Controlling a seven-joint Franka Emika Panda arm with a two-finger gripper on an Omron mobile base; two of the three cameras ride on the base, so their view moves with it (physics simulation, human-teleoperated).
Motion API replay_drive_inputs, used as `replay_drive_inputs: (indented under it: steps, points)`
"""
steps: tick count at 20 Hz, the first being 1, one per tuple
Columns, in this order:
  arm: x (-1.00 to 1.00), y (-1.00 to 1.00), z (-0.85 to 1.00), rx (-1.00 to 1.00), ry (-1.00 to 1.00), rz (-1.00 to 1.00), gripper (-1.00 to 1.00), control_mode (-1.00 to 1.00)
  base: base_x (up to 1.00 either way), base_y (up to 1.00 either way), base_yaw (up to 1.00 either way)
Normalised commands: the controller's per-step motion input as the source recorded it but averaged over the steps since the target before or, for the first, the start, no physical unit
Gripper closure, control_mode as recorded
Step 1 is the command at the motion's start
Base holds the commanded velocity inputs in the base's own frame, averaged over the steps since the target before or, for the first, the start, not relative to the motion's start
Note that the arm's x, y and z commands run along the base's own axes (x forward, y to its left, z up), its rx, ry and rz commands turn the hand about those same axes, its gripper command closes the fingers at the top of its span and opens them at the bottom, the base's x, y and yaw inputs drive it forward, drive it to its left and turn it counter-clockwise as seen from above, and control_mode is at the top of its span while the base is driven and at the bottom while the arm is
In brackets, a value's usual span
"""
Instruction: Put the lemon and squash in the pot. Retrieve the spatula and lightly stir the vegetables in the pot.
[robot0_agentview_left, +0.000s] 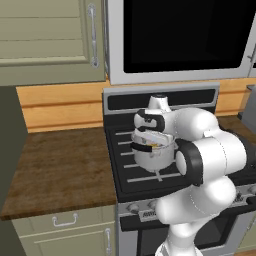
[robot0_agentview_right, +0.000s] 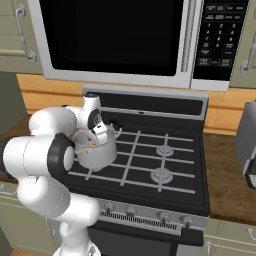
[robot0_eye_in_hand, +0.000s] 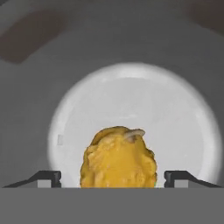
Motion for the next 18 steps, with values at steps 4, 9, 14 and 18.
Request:
replay_drive_inputs:
  steps: [4, 9, 14, 18]
  points:
    - [-0.15, 0.0, 0.0, 0.0, -0.05, 0.03, -1.0, -1.0, 0.0, 0.0, 0.0]
    - [-0.24, 0.0, 0.02, 0.0, -0.09, 0.01, -1.0, -1.0, 0.0, 0.0, 0.0]
    - [-0.16, 0.0, 0.28, 0.05, -0.17, -0.03, -1.0, -1.0, 0.0, 0.0, 0.0]
    - [0.0, 0.0, 0.11, 0.04, -0.09, -0.06, -1.0, -1.0, 0.0, 0.0, 0.0]
